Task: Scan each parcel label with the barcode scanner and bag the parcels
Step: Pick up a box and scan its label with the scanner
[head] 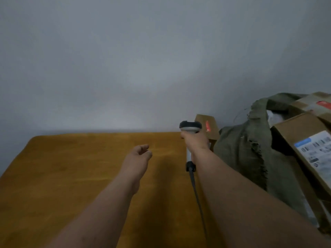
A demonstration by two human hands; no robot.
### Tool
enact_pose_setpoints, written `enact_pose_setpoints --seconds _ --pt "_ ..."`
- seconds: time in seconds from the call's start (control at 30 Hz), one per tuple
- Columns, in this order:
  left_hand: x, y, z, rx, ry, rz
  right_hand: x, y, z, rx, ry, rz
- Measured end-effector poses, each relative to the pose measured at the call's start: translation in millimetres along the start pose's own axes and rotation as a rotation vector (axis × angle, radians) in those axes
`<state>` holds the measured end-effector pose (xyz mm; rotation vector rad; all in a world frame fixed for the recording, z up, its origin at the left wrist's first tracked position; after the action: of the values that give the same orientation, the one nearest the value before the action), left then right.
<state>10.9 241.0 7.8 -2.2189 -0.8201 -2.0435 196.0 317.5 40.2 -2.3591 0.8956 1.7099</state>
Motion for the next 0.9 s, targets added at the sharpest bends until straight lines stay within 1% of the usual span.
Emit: enact_pose_setpoints --seconds 0.1,0.17,0.23,0.33,0.4,0.47,0.53,0.6,0.7,0.8,0.83,0.9 --pt "5.9 -39.2 33.0 -0.025 -0.016 -0.03 4.6 -60.4 2.9 0.104 -0.063 -0.005" --pt "7.2 -63.5 62.0 -0.068 -0.032 -0.054 11.7 -96.8 -0.1 0.173 -0.059 -0.028" --pt "5.6 -85.0 92.8 -0.114 -0.049 -0.062 20.1 -130.3 1.1 0.173 -0.029 0.035" --pt "-0.7 -108.7 139.7 -0.198 -0.052 -0.096 24.9 -172.4 3.7 0.16 0.16 0.15" --pt "-7.0 -121.3 169.2 -0.255 -0.037 -0.131 28.4 -194.1 6.7 0.111 0.215 0.187" --pt "-14.1 -133.3 194.3 -0.293 -0.021 -0.174 32.4 -211.0 8.7 0.098 0.269 0.143" --pt "-19.7 -143.1 214.6 -0.316 -0.001 -0.214 37.2 -222.4 6.5 0.157 0.447 0.098" --pt "-25.3 -152.0 230.9 -0.324 0.028 -0.257 37.0 -232.1 7.3 0.199 0.505 0.088" --pt "-31.8 -158.9 246.5 -0.336 0.105 -0.342 31.4 -237.0 11.9 0.168 0.468 0.119" --pt "-35.6 -164.0 247.5 -0.325 0.146 -0.39 36.6 -223.8 20.9 0.117 0.315 0.173" --pt "-36.8 -166.4 243.1 -0.289 0.141 -0.379 39.3 -215.8 24.8 0.124 0.251 0.185" --pt "-39.1 -168.3 227.1 -0.214 0.106 -0.302 45.3 -197.6 35.4 0.126 0.103 0.195"
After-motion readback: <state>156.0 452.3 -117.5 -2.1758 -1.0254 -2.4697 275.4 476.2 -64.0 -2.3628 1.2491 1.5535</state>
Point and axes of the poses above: each hand's wrist, its own y-axis away from the middle knuckle, its own z-axis out of the palm, x = y × z, the point moved 4 cm from there along -y, towards the middle knuckle, and after that the axes turned 10 degrees about x, right-handed, at the moved point
